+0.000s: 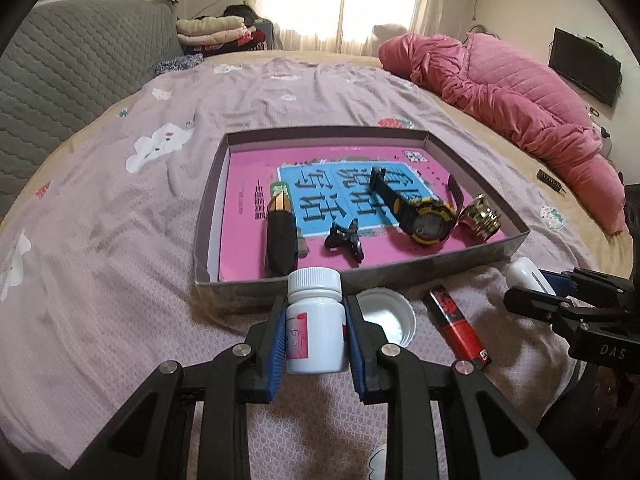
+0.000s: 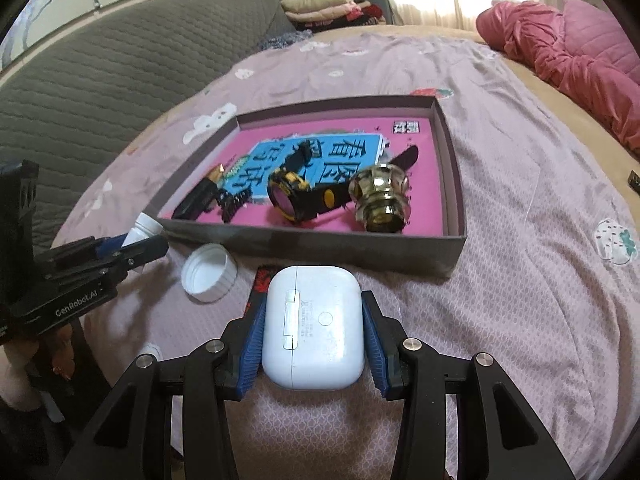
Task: Organize rigid objects
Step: 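Carry the pill bottle with the left tool while the right tool carries the earbud case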
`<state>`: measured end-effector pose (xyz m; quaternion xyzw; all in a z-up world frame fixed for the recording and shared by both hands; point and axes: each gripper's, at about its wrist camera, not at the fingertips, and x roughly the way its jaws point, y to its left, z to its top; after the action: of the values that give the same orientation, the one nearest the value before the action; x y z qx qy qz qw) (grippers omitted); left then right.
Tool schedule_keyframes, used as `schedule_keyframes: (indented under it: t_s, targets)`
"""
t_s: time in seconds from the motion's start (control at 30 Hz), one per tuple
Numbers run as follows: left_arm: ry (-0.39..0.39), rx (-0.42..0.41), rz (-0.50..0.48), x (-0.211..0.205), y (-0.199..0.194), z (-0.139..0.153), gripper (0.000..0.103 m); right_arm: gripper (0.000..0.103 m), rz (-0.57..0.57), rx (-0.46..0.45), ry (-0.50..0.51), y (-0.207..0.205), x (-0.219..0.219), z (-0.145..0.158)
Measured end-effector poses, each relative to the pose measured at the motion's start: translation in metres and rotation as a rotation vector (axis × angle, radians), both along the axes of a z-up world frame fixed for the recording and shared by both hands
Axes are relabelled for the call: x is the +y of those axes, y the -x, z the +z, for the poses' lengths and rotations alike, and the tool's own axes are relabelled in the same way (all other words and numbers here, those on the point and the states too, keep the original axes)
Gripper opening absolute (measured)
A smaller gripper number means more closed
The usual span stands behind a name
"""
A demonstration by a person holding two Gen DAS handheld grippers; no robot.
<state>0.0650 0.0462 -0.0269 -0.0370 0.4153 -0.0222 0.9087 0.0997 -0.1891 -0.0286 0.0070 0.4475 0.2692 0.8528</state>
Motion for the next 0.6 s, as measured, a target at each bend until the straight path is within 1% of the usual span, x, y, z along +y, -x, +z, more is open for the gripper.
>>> schedule_keyframes:
  t_s: [0.4,0.6]
  targets:
    - [0.027,-0.044,0.016,0.006,0.0,0.009,0.027,0.046,-0.023,-0.065,-0.024,-0.003,-0.002,0.017]
    - [0.041,-0.053,0.021,0.01,-0.003,0.011,0.027,0.046,-0.037,-0.092,-0.023,-0.006,-0.002,0.021]
